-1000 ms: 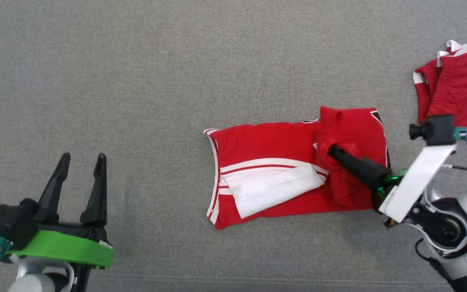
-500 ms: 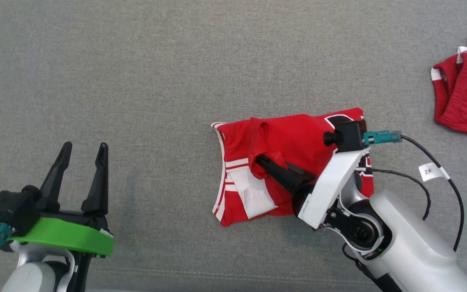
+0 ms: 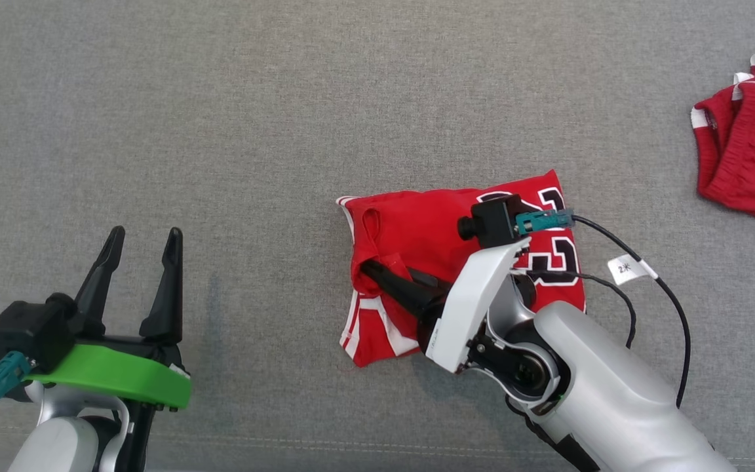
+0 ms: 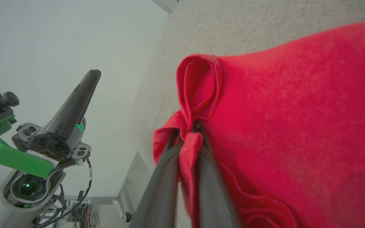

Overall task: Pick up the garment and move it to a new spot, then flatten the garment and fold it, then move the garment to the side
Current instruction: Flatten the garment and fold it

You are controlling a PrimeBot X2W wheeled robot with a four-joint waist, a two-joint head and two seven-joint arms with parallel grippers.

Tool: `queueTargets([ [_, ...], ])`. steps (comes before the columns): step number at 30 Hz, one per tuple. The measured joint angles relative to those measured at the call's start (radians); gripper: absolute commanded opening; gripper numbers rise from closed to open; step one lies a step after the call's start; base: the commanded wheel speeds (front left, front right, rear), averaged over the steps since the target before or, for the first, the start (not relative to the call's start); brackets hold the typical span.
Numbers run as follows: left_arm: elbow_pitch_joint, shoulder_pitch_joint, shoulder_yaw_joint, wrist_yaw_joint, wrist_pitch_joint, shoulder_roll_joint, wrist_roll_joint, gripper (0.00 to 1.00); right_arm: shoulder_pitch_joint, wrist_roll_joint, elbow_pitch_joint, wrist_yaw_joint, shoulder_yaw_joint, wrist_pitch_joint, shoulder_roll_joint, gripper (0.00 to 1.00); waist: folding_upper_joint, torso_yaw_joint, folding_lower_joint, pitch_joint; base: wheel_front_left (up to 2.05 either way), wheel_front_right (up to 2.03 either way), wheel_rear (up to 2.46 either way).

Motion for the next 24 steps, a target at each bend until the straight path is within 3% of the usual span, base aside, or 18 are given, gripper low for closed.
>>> queueTargets([
  [3, 0.003, -0.001, -0.006, 0.0, 0.002, -0.004, 0.0, 1.0, -0.013, -0.004, 0.025, 0.003, 0.014, -0.004, 0.0, 0.0, 0.0, 0.0, 0.0, -0.001, 0.0, 0.0, 0.0],
  [6, 0.007, -0.003, -0.007, 0.0, 0.002, -0.005, 0.0, 1.0, -0.023, -0.011, 0.051, 0.004, 0.032, -0.005, -0.001, 0.12, 0.0, 0.001, 0.0, -0.002, 0.0, 0.0, 0.0],
  [7, 0.009, -0.003, -0.007, 0.0, 0.002, -0.005, 0.0, 1.0, -0.028, -0.012, 0.059, 0.004, 0.039, -0.006, 0.0, 0.23, 0.0, 0.001, 0.0, -0.002, 0.0, 0.0, 0.0],
  [8, 0.012, -0.005, -0.007, 0.0, 0.002, -0.006, 0.0, 1.0, -0.034, -0.016, 0.066, 0.005, 0.046, -0.006, -0.001, 0.47, 0.0, 0.001, 0.0, -0.003, 0.0, 0.0, 0.0],
  [9, 0.016, -0.006, -0.007, 0.0, 0.002, -0.006, 0.0, 1.0, -0.037, -0.021, 0.07, 0.009, 0.052, -0.006, 0.0, 0.98, 0.0, 0.001, 0.0, -0.003, 0.0, 0.0, 0.0],
  [19, 0.039, -0.005, 0.018, 0.0, 0.0, -0.005, 0.0, 1.0, -0.062, -0.03, 0.037, 0.026, 0.108, -0.038, 0.007, 1.0, 0.0, -0.023, 0.0, -0.028, 0.0, 0.0, 0.0],
  [22, 0.035, -0.005, 0.027, 0.0, 0.0, -0.004, 0.0, 1.0, -0.081, -0.061, -0.03, 0.026, 0.05, -0.087, -0.012, 1.0, 0.0, -0.038, 0.0, -0.035, 0.0, 0.0, 0.0],
  [24, 0.033, -0.004, 0.035, 0.0, 0.0, -0.004, 0.0, 1.0, -0.09, -0.097, -0.038, 0.013, -0.002, -0.118, -0.066, 1.0, 0.0, -0.046, 0.0, -0.036, 0.0, 0.0, 0.0],
])
